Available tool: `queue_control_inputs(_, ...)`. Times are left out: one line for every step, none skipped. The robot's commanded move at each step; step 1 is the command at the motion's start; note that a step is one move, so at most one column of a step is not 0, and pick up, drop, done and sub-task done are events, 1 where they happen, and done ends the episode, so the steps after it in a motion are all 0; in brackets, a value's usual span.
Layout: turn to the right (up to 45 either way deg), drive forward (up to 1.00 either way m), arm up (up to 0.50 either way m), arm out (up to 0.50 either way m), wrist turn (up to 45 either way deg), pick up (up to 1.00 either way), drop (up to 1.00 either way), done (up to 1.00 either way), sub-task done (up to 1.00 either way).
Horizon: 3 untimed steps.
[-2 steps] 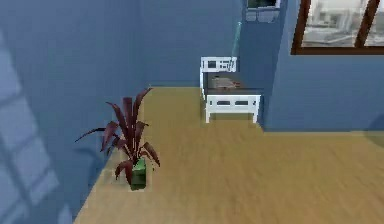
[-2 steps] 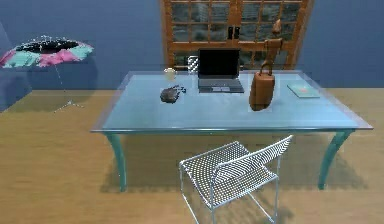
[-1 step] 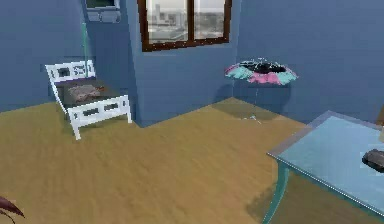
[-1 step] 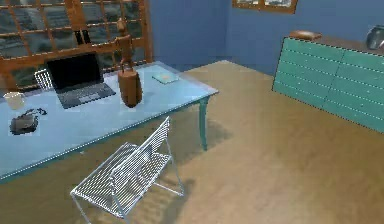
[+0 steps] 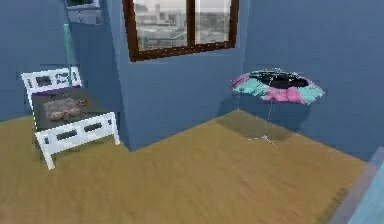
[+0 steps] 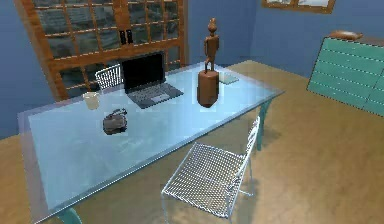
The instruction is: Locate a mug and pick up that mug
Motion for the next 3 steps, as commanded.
queue_control_inputs(-24.0,0.0,0.0,0.0,0.0,0.0,0.0,0.0,0.0)
queue_control_inputs(42.0,0.0,0.0,0.0,0.0,0.0,0.0,0.0,0.0)
queue_control_inputs(0.0,0.7,0.0,0.0,0.0,0.0,0.0,0.0,0.0)
